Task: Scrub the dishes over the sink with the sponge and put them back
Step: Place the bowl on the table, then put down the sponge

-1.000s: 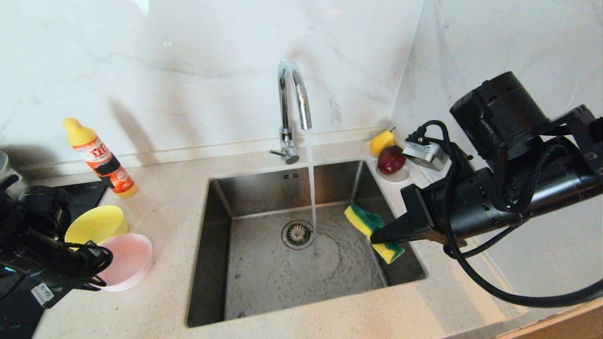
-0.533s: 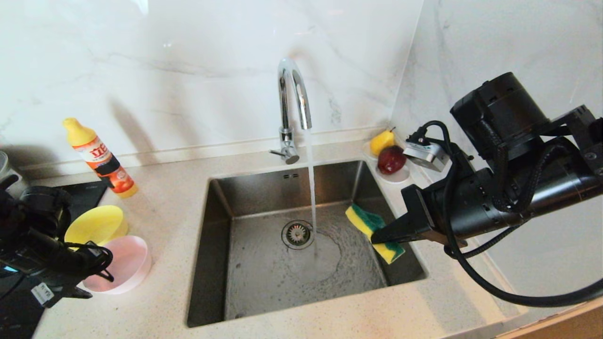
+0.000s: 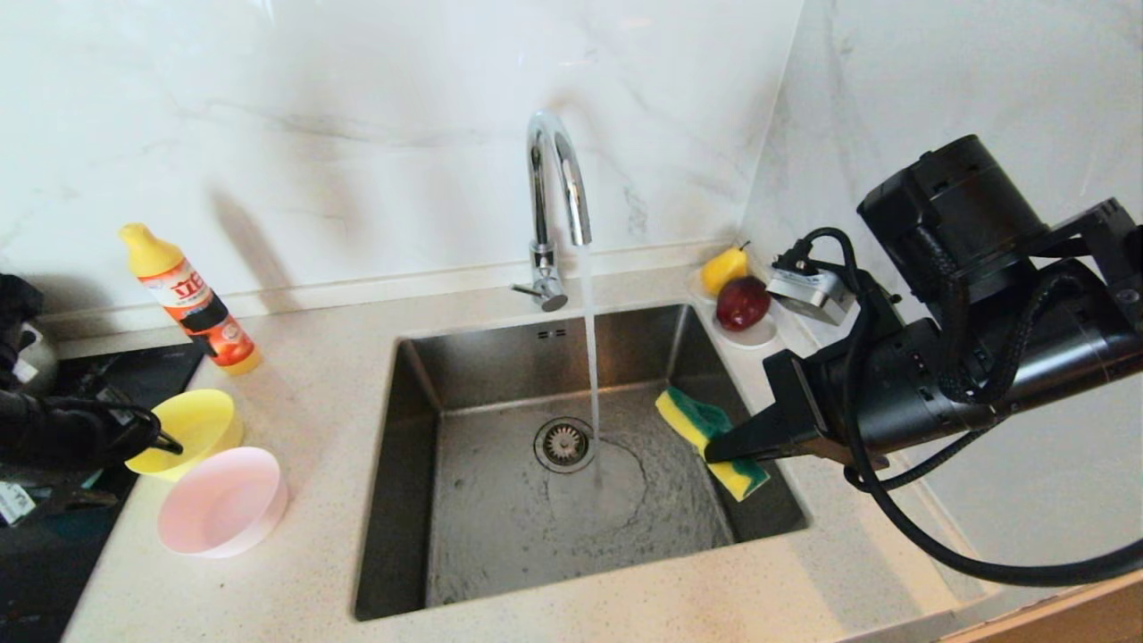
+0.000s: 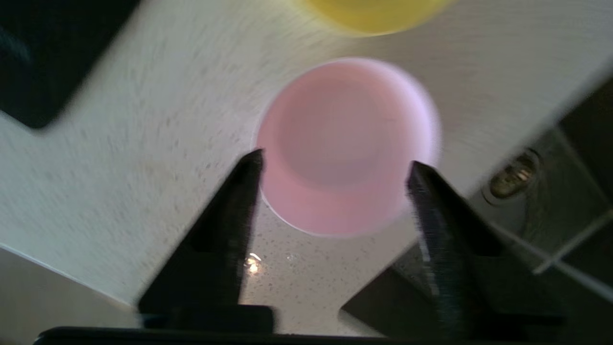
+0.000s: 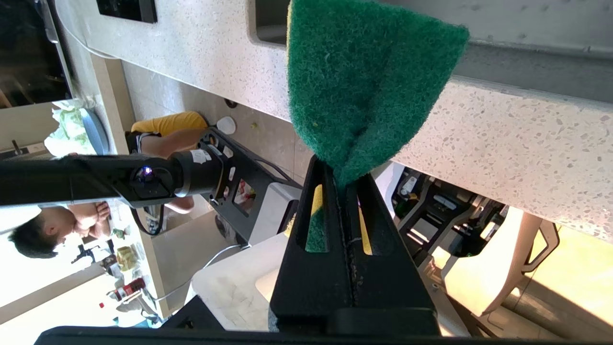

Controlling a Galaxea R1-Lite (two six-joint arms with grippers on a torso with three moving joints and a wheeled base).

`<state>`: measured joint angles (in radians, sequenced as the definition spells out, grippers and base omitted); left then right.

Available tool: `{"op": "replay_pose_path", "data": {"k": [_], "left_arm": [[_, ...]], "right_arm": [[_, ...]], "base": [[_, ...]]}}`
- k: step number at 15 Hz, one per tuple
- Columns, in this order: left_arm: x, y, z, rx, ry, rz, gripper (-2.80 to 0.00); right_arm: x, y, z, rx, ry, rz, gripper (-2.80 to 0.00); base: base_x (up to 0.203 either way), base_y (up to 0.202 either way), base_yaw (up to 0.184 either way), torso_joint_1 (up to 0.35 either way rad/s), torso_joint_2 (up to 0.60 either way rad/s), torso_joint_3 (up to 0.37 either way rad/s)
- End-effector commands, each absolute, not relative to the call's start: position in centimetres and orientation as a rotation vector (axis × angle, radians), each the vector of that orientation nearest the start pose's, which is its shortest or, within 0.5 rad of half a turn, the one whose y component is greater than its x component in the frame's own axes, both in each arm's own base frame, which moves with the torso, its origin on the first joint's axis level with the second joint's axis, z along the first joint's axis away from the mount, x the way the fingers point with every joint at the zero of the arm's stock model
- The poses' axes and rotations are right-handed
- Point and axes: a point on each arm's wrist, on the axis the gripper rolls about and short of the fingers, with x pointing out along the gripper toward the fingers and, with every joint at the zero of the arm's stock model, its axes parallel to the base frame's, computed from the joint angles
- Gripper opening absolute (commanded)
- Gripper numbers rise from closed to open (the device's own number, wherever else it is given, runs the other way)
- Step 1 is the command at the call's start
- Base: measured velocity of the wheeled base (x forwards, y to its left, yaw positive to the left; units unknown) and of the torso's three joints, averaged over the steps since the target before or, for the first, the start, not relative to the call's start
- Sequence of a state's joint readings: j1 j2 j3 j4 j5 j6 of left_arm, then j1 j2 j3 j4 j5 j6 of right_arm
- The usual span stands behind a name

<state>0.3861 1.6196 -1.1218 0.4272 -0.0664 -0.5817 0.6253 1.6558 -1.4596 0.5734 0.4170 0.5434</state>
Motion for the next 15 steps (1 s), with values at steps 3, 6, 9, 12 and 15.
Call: {"op": "replay_pose_path", "data": {"k": [3, 6, 9, 12, 15], "left_arm": [[22.8, 8.5, 27.0, -0.538, 0.589, 0.319, -2.80], [23.6, 7.8, 29.0, -0.294, 0.534, 0.037, -2.80], [27.3, 7.4, 28.3, -0.121, 0.452, 0.010, -2.80], [30.0, 3.9, 27.4, -0.010, 0.374, 0.074, -2.80], [28.7, 0.4, 28.8, 0.024, 0.216, 0.026, -2.80]], "right_arm": [[22.4, 17.2, 26.8, 0.385, 1.048, 0.740, -2.80], [22.1, 17.1, 26.5, 0.382, 1.060, 0.734, -2.80], [22.1, 16.5, 26.6, 0.389, 1.049, 0.724, -2.80], [22.2, 16.0, 26.1, 0.394, 1.058, 0.704, -2.80], [22.3, 15.9, 26.3, 0.397, 1.050, 0.703, -2.80]], "base": [[0.000, 0.000, 0.000, 0.000, 0.00, 0.000], [0.000, 0.000, 0.000, 0.000, 0.00, 0.000], [0.000, 0.000, 0.000, 0.000, 0.00, 0.000], [0.000, 0.000, 0.000, 0.000, 0.00, 0.000], [0.000, 0.000, 0.000, 0.000, 0.00, 0.000]]}}
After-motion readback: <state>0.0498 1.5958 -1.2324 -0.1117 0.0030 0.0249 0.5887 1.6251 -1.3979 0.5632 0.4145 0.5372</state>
